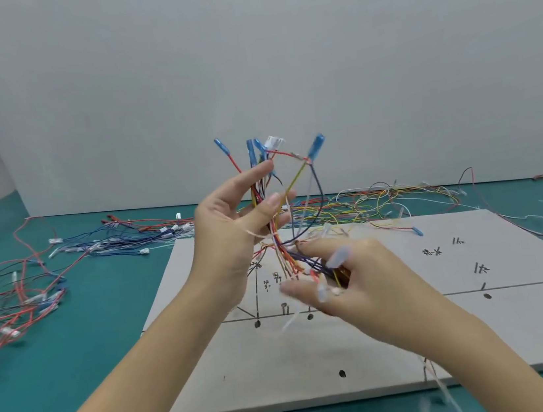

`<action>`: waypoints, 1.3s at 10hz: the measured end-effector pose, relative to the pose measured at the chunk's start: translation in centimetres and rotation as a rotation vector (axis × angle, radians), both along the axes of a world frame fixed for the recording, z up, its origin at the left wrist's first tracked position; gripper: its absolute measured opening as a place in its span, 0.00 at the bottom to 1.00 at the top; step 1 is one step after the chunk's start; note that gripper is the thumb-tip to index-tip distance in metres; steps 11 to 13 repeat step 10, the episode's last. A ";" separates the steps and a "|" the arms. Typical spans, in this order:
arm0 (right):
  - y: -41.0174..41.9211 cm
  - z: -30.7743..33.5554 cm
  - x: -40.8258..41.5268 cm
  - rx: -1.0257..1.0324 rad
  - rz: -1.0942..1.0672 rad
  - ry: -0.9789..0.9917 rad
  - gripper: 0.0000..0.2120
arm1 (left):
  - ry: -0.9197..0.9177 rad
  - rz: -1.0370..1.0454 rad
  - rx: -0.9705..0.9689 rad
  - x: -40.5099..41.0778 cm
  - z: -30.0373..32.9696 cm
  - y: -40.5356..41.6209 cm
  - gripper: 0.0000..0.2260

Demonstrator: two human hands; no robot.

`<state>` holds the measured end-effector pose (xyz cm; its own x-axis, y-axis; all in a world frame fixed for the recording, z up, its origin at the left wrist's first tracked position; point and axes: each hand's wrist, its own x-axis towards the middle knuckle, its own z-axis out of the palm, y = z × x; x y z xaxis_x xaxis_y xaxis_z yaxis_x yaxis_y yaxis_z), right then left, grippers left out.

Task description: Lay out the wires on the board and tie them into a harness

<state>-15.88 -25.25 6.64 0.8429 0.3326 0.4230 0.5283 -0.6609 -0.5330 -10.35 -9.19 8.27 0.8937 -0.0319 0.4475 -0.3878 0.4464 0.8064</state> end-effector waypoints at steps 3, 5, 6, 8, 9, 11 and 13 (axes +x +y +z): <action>-2.9 -0.9 2.5 0.309 -0.084 -0.168 0.17 | -0.003 -0.106 0.080 0.2 0.8 1.4 0.13; -7.4 1.8 5.2 0.097 -0.411 -0.519 0.18 | 0.039 -0.021 0.197 0.9 -1.8 2.1 0.12; -10.7 3.5 8.2 -0.043 -0.615 -0.568 0.17 | 0.095 0.008 0.263 1.0 -3.4 2.4 0.12; -20.2 3.9 14.6 -0.257 -1.098 -0.150 0.14 | 0.194 0.047 0.356 1.4 -5.4 3.6 0.13; -21.8 2.2 15.1 -0.406 -1.228 0.341 0.18 | 0.201 0.034 0.399 1.8 -6.2 4.1 0.10; -19.1 0.4 14.9 -0.518 -1.217 0.453 0.21 | 0.203 0.039 0.536 2.2 -7.0 4.1 0.10; -19.1 0.4 14.9 -0.518 -1.217 0.453 0.21 | 0.203 0.039 0.536 2.2 -7.0 4.1 0.10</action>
